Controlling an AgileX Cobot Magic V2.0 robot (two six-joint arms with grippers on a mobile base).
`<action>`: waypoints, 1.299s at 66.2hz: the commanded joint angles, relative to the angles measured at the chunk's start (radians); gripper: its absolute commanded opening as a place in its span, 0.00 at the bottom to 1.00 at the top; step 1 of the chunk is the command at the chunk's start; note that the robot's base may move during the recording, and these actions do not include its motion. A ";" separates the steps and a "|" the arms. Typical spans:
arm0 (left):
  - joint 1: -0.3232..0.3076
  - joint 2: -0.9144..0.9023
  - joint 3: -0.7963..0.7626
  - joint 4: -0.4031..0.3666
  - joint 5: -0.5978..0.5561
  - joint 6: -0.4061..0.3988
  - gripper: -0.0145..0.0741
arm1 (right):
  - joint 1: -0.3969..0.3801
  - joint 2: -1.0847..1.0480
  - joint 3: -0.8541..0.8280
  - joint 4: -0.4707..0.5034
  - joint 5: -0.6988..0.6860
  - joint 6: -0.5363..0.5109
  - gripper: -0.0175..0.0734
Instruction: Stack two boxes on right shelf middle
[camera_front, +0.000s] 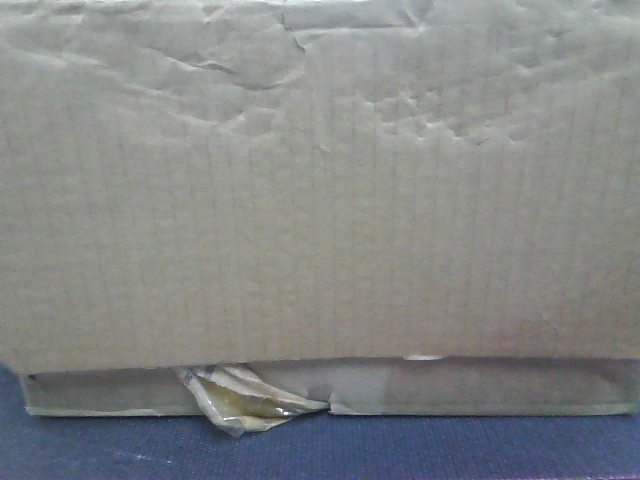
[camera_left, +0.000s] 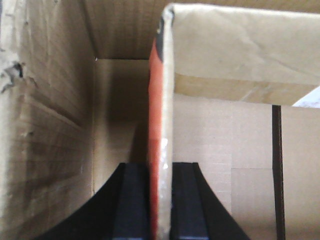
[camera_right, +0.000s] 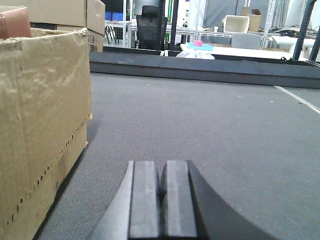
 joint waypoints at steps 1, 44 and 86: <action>-0.006 -0.006 -0.003 -0.002 -0.024 -0.011 0.11 | -0.004 -0.003 0.000 0.004 -0.024 -0.001 0.01; -0.006 -0.068 -0.162 0.020 0.010 0.059 0.55 | -0.004 -0.003 0.000 0.004 -0.024 -0.001 0.01; 0.125 -0.096 -0.025 -0.067 0.172 0.177 0.55 | -0.004 -0.003 0.000 0.004 -0.024 -0.001 0.01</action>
